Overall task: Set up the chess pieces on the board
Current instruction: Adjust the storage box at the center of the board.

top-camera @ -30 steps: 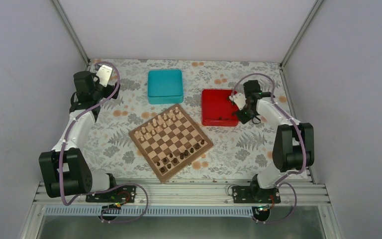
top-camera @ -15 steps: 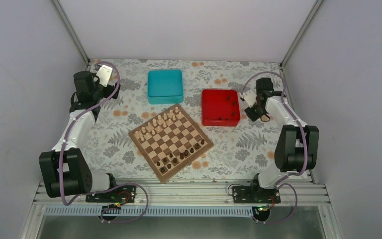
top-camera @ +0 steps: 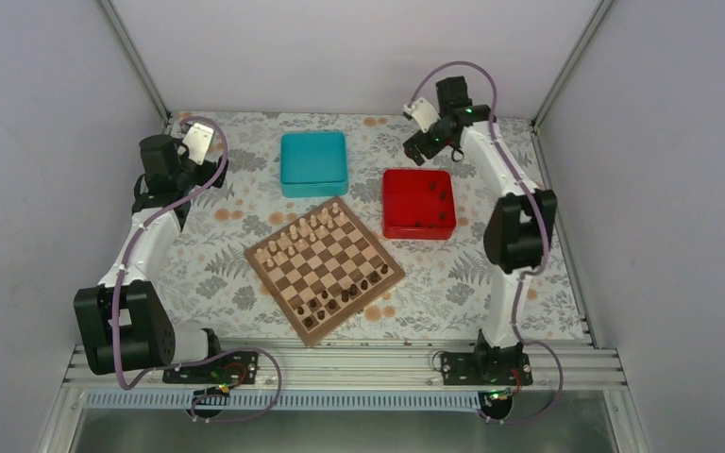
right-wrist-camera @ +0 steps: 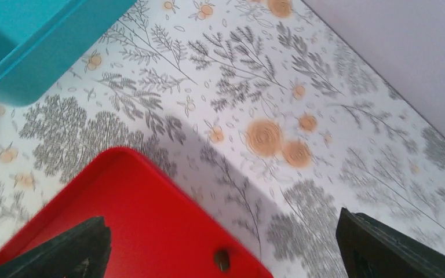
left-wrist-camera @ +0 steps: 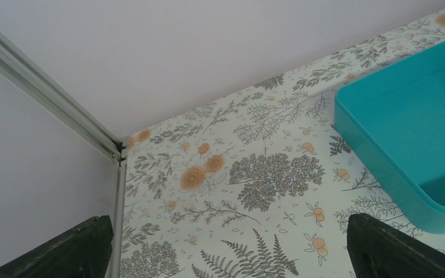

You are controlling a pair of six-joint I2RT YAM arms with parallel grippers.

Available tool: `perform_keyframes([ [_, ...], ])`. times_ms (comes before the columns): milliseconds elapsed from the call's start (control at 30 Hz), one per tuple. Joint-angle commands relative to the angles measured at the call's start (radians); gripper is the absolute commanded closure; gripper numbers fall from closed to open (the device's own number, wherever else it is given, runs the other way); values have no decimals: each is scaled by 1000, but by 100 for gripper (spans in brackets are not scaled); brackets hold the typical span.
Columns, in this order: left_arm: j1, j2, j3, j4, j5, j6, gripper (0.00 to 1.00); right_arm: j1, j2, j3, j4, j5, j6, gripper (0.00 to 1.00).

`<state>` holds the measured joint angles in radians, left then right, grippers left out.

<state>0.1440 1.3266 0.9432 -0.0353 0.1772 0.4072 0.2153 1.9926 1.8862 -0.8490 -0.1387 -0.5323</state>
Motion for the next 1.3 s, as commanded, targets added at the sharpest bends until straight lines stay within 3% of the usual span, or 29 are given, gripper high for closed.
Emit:
perform_keyframes([
  [0,6,-27,-6,12,13,-7,0,55,168,150,-50,-38,57,0],
  [367,11,-27,-11,19,15,-8,0,182,340,240,56,1,107,2],
  [600,14,-20,-14,24,20,-7,0,212,399,232,2,57,95,16],
  [1000,15,-20,-14,20,25,-8,0,218,326,74,-13,72,76,34],
  [1267,16,-15,-11,19,32,-8,0,232,198,-137,-30,151,44,37],
])
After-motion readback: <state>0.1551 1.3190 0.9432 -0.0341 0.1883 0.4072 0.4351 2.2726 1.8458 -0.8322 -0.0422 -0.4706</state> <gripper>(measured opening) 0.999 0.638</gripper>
